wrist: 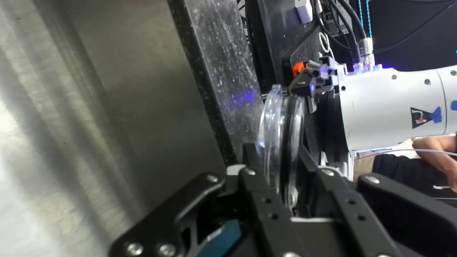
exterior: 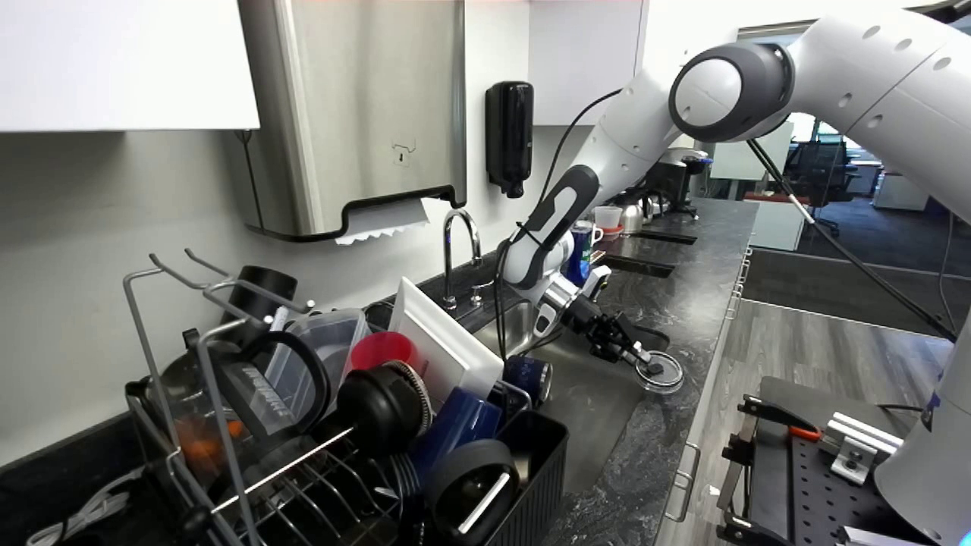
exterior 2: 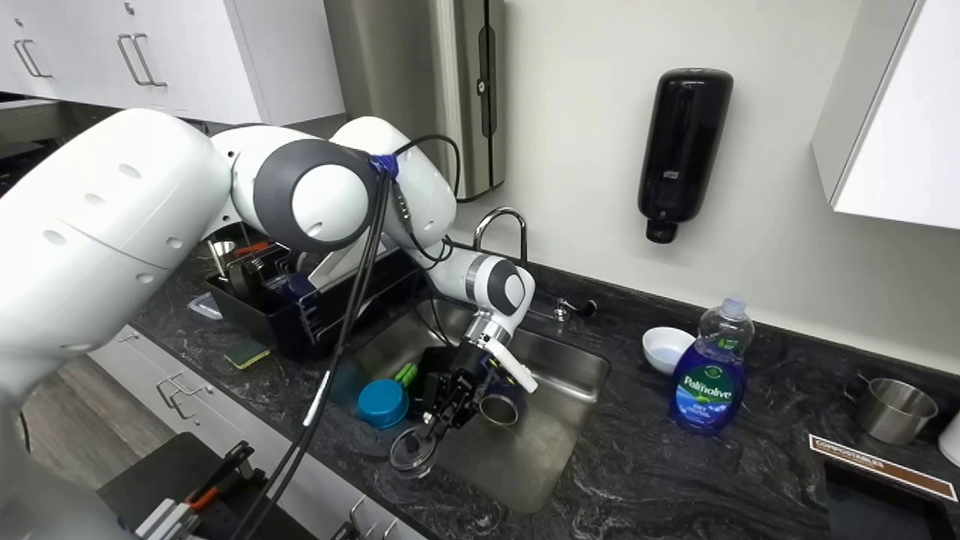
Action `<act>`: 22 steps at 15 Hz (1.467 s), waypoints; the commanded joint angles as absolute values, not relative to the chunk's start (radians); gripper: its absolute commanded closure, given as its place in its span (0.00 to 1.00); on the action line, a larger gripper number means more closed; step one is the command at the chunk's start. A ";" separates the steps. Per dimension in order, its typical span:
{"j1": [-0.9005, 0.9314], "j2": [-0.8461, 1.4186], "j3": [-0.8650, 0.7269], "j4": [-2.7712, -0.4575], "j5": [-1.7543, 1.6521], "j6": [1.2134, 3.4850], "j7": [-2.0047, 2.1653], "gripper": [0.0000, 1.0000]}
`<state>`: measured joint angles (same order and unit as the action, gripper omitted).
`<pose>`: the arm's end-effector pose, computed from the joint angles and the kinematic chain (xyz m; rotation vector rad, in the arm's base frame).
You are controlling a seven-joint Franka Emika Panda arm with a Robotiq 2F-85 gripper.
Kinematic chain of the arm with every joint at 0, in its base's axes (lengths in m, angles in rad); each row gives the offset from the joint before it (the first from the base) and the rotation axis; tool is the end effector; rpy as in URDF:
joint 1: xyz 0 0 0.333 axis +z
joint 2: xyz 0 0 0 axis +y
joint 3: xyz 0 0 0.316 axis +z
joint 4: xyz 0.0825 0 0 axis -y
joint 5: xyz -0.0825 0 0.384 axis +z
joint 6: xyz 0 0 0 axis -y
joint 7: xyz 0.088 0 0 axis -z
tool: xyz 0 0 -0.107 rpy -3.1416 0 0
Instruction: Move the lid away from the edge of the counter
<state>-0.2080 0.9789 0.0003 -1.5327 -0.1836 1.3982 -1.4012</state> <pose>0.5294 -0.1341 0.0541 -1.7871 -1.3233 1.1196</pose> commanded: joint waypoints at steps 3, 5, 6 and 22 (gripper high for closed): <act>-0.219 0.918 0.009 -1.596 -0.188 1.448 -1.396 0.93; -0.224 0.895 0.009 -1.622 -0.177 1.474 -1.386 0.93; -0.227 0.884 0.008 -1.635 -0.172 1.491 -1.381 0.93; -0.300 0.666 -0.031 -1.821 -0.107 1.640 -1.358 0.93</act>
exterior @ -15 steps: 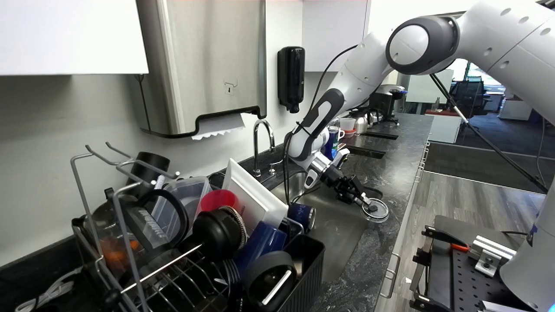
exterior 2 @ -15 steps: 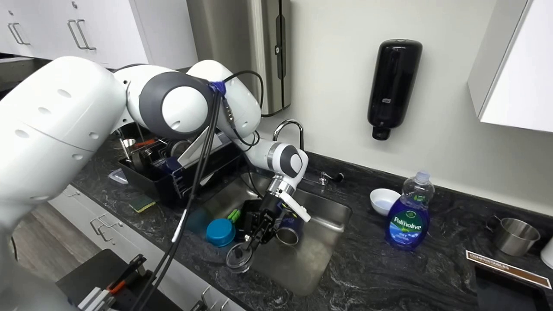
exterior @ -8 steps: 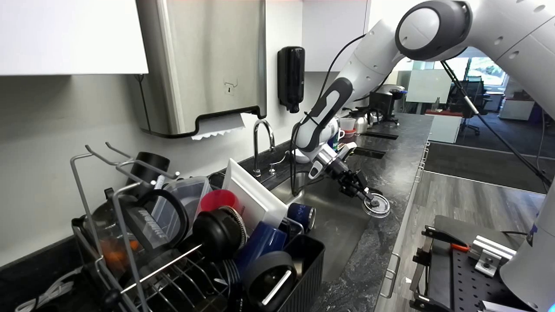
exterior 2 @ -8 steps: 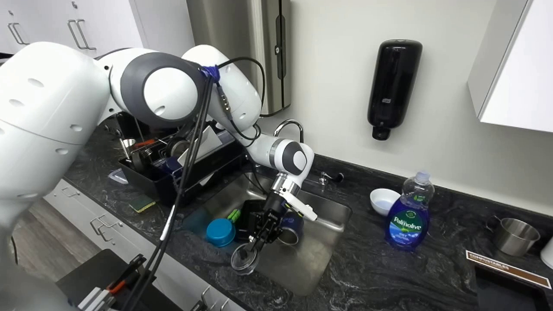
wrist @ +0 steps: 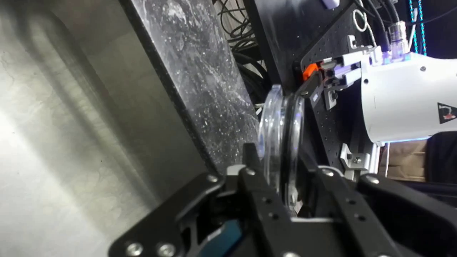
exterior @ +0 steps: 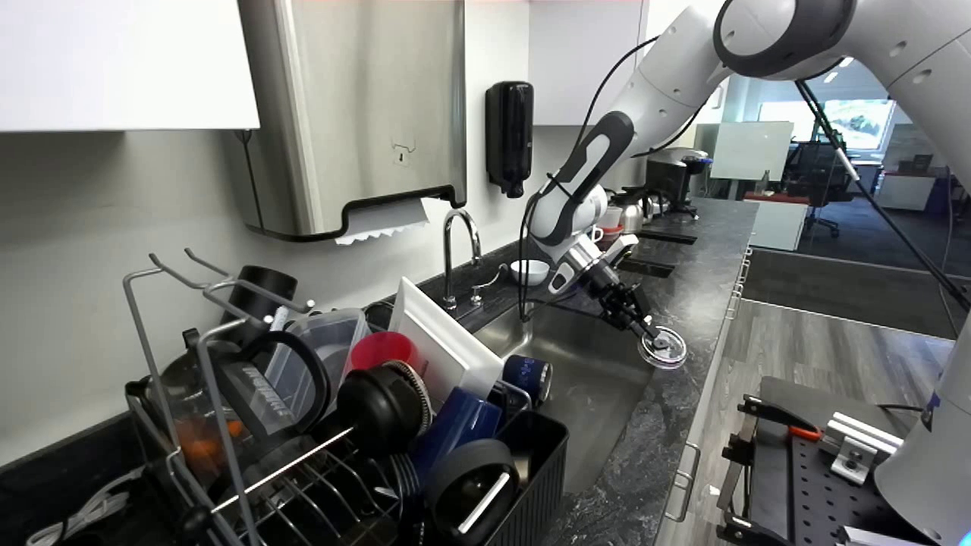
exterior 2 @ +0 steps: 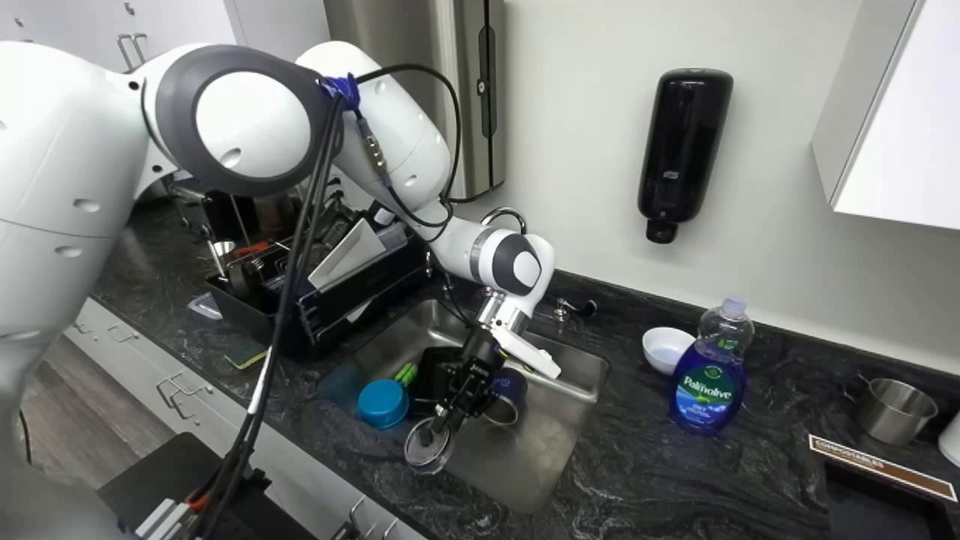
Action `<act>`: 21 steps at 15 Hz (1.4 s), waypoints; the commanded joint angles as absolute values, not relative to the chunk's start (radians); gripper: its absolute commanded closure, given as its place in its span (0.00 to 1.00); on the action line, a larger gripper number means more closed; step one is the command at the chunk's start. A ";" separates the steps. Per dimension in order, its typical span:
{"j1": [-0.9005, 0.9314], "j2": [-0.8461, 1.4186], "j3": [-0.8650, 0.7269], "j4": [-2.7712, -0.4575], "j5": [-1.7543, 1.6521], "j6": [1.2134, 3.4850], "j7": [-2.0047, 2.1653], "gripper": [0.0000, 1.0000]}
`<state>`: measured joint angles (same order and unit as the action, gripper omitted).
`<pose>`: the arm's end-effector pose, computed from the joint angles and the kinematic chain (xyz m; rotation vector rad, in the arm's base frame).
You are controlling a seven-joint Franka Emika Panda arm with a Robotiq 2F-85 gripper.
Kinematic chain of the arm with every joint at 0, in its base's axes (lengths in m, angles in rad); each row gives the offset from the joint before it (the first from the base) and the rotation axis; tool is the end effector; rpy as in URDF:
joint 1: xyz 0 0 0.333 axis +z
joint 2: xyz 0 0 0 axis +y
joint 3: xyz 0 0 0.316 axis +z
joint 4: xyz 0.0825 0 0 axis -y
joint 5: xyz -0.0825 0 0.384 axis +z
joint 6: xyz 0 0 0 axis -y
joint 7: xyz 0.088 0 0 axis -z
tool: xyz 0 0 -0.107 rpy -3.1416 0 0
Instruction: Move the lid away from the edge of the counter
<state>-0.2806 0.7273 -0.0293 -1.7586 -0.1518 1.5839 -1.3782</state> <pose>0.5122 -0.1808 0.1259 -2.0316 -1.3049 0.9342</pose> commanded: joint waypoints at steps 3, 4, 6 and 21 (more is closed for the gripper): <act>-0.308 0.616 -0.040 -1.858 -0.067 1.677 -1.343 0.93; -0.309 0.598 -0.043 -1.876 -0.055 1.700 -1.335 0.93; -0.307 0.564 -0.049 -1.915 -0.034 1.747 -1.315 0.93; -0.297 0.413 -0.061 -2.141 0.088 2.025 -1.153 0.93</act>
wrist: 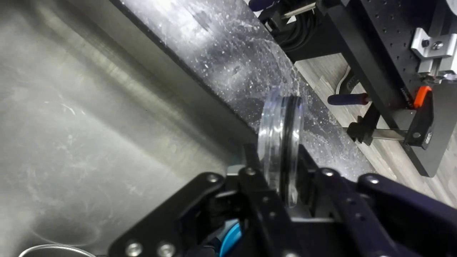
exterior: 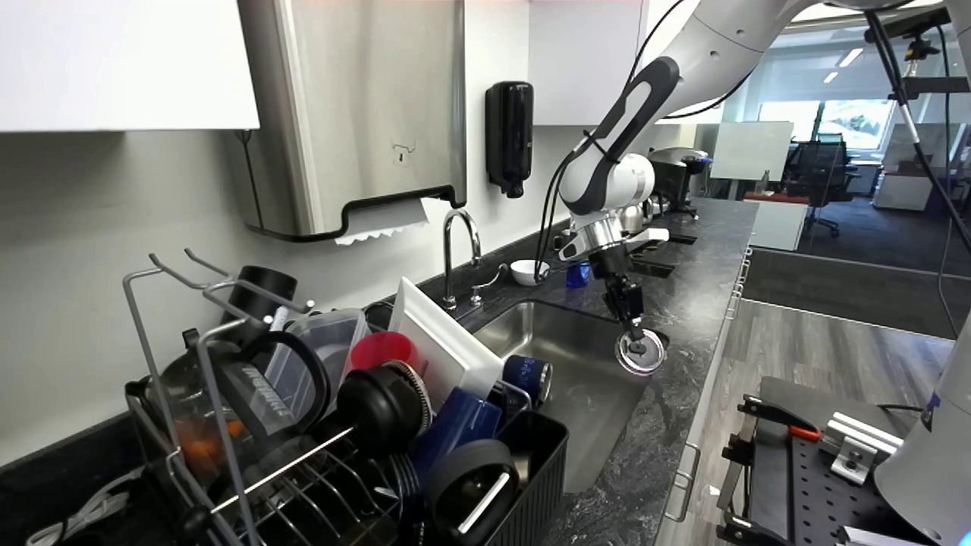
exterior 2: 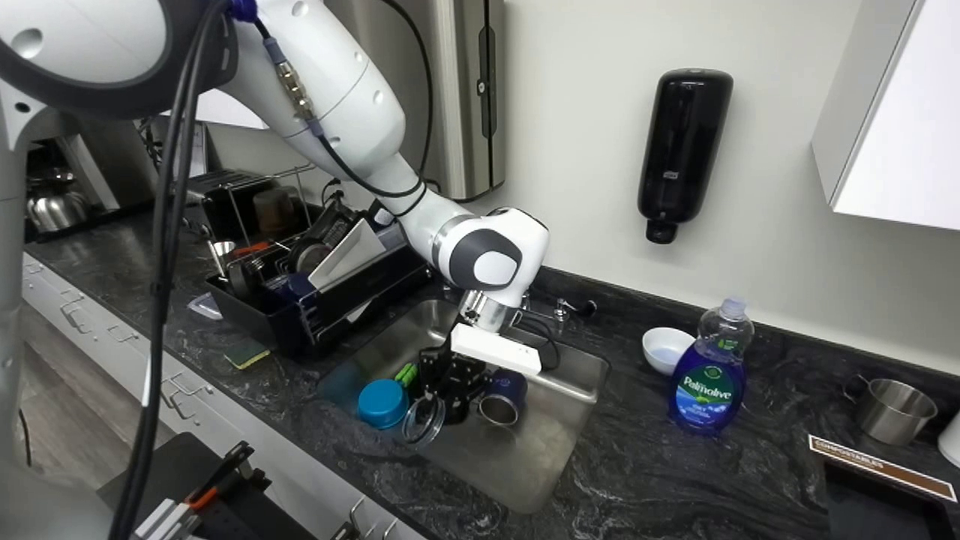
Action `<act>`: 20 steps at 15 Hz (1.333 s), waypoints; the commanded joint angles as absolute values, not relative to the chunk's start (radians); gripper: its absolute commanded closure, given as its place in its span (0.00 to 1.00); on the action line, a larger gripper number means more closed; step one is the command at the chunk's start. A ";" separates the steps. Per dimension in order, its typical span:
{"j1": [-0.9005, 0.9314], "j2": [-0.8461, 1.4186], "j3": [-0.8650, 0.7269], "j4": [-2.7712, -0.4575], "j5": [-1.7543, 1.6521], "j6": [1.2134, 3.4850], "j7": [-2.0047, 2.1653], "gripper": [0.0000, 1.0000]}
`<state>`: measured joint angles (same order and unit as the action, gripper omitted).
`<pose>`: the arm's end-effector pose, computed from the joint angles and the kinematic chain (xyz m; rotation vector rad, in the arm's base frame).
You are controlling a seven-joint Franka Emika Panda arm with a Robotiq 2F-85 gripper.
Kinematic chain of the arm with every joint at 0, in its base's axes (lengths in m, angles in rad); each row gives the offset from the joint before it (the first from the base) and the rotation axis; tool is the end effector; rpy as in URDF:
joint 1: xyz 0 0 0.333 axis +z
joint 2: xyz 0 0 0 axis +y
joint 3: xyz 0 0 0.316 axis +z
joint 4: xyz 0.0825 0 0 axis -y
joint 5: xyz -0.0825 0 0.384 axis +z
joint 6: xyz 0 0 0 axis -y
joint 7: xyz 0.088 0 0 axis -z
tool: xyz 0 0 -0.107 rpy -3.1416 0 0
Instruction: Move the lid away from the edge of the counter
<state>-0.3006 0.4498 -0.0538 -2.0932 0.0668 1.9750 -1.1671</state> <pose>0.4823 -0.1750 0.1737 -2.4850 -1.0027 0.5385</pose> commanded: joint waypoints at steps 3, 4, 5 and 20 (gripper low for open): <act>-0.296 0.409 -0.061 -2.151 0.088 2.035 -1.145 0.93; -0.296 0.407 -0.061 -2.153 0.088 2.039 -1.144 0.93; -0.296 0.406 -0.061 -2.155 0.088 2.043 -1.142 0.93; -0.296 0.396 -0.062 -2.171 0.088 2.055 -1.139 0.93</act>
